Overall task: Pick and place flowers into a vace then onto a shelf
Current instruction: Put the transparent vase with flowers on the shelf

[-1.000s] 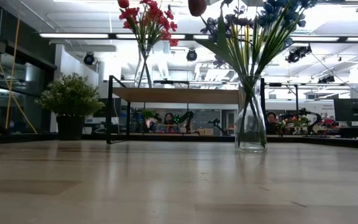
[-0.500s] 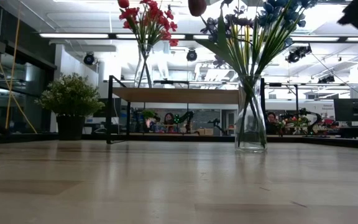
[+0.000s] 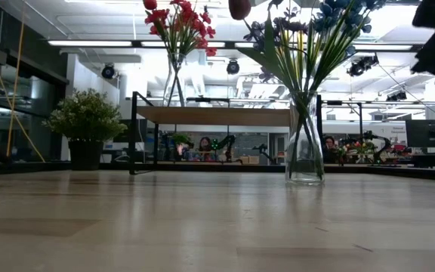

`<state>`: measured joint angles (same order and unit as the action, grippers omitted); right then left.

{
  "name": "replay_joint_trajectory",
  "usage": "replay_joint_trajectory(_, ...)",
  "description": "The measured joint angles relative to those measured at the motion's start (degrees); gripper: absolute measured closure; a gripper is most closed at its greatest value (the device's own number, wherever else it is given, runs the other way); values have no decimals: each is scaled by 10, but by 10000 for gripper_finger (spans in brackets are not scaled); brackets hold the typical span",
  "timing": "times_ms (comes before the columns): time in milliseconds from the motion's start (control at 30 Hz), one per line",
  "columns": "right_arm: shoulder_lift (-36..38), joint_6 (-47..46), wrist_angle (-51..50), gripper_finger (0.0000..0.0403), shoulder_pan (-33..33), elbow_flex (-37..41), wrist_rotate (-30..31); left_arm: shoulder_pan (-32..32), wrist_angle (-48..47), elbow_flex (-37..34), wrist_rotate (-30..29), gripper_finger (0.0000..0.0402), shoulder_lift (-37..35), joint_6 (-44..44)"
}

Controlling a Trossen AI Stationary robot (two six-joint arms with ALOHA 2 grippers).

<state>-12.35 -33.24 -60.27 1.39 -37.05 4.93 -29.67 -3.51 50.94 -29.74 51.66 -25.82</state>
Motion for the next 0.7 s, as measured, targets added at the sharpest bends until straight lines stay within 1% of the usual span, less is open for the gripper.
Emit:
replay_joint_trajectory(67, 4, -9, 18, 260, 0, 23, -11, 0, -1, 0, 0, 21, 0, 0)
replay_joint_trajectory(200, 5, -19, 87, 260, 0, 76, -32, 0, -1, 0, 0, 21, 0, 0)
replay_joint_trajectory(467, 5, -31, 287, 261, 0, 193, -70, 0, -1, 0, 0, 21, 0, 0)
replay_joint_trajectory(600, 5, -50, 378, 261, 0, 238, -70, 0, -1, 0, 0, 21, 0, 0)
replay_joint_trajectory(700, 5, -61, 410, 262, 0, 267, -70, 0, -8, 0, 1, 21, 0, 0)
